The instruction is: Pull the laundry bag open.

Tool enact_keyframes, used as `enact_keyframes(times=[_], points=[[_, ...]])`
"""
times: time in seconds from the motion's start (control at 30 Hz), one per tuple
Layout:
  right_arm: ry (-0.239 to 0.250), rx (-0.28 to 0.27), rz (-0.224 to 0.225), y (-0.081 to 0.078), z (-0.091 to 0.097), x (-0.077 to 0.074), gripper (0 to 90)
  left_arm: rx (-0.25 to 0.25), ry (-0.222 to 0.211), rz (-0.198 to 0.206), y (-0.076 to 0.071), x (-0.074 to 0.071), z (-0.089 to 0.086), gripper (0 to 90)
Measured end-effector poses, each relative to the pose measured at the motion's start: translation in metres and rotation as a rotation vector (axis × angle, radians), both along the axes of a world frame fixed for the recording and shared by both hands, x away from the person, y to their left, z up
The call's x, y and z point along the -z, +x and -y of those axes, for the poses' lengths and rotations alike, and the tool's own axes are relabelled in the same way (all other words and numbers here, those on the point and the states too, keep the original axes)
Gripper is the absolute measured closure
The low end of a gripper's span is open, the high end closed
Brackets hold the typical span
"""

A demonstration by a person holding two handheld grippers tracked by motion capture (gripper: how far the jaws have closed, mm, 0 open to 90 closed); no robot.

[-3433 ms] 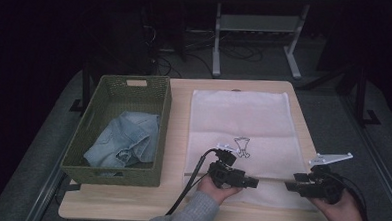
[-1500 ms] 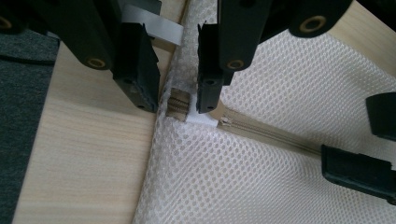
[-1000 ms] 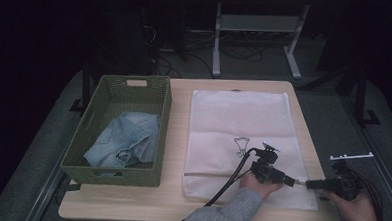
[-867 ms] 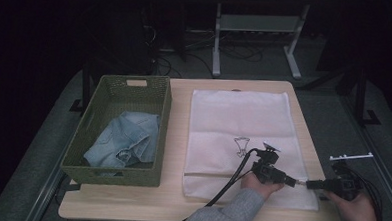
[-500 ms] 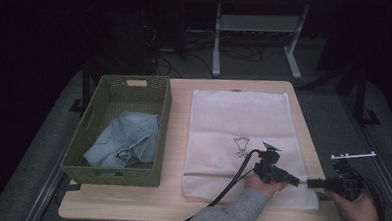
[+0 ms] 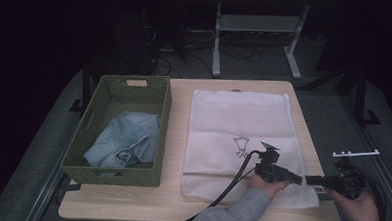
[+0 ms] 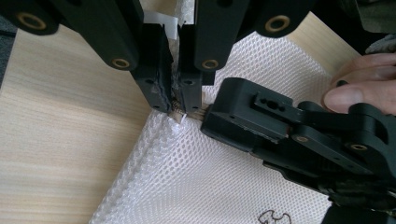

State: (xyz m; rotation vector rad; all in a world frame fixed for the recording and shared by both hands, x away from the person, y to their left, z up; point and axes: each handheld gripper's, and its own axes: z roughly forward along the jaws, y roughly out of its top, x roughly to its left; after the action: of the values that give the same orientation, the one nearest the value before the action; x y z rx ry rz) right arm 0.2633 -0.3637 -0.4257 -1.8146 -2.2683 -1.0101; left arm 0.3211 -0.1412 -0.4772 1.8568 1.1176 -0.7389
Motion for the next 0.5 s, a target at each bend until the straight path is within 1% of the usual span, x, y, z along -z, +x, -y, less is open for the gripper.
enact_keyframes(times=[0.03,0.1,0.27,0.37,0.5], points=[[0.003,0.000,0.001,0.0000,-0.0003,-0.0001,83.1,0.000,-0.006,-0.007,-0.0002,0.0005,0.0006,56.0],[0.001,-0.004,0.003,0.0002,-0.0012,-0.0004,83.1,0.002,0.000,-0.003,-0.0003,0.0010,0.0015,57.4],[-0.001,-0.008,0.007,0.0007,-0.0034,-0.0009,83.1,0.001,-0.003,-0.006,0.0002,0.0027,0.0021,57.7],[-0.003,-0.008,0.006,0.0008,-0.0035,-0.0005,83.1,-0.004,0.006,0.004,0.0006,0.0030,0.0020,62.4],[-0.010,-0.014,0.000,0.0014,-0.0047,0.0014,83.1,0.002,-0.002,0.011,0.0004,0.0026,0.0023,70.8]])
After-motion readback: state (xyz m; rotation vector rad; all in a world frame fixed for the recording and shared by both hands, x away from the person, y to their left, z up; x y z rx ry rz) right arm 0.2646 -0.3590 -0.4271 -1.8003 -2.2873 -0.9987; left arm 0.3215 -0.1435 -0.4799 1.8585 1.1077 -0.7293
